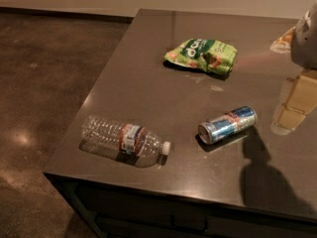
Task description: Place redbull can upright
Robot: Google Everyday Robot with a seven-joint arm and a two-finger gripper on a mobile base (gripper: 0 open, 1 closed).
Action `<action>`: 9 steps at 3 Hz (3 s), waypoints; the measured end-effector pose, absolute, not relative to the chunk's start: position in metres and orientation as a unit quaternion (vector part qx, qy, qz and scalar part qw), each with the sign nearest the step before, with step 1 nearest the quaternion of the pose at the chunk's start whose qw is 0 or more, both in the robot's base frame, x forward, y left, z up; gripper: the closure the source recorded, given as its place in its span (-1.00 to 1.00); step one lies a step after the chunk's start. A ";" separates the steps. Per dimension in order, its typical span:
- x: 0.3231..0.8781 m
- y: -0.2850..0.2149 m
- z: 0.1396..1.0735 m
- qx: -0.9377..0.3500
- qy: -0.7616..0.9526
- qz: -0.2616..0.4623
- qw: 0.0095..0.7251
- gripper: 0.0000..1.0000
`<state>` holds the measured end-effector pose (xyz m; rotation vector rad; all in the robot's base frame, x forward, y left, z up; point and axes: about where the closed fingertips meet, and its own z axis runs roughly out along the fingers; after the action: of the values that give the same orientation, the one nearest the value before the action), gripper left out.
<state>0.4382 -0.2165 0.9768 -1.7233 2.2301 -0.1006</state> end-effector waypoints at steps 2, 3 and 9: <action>0.442 -0.215 0.976 -0.612 0.773 -0.044 0.162 -1.00; 0.458 -0.212 0.966 -0.645 0.745 -0.050 0.164 -1.00; 0.498 -0.212 0.859 -0.875 0.480 -0.059 0.009 -1.00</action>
Offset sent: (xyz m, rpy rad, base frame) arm 0.0091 0.0015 -0.0066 -0.0345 -0.0131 0.0455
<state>0.4981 -0.2117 0.8588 -2.7340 1.4976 -0.1857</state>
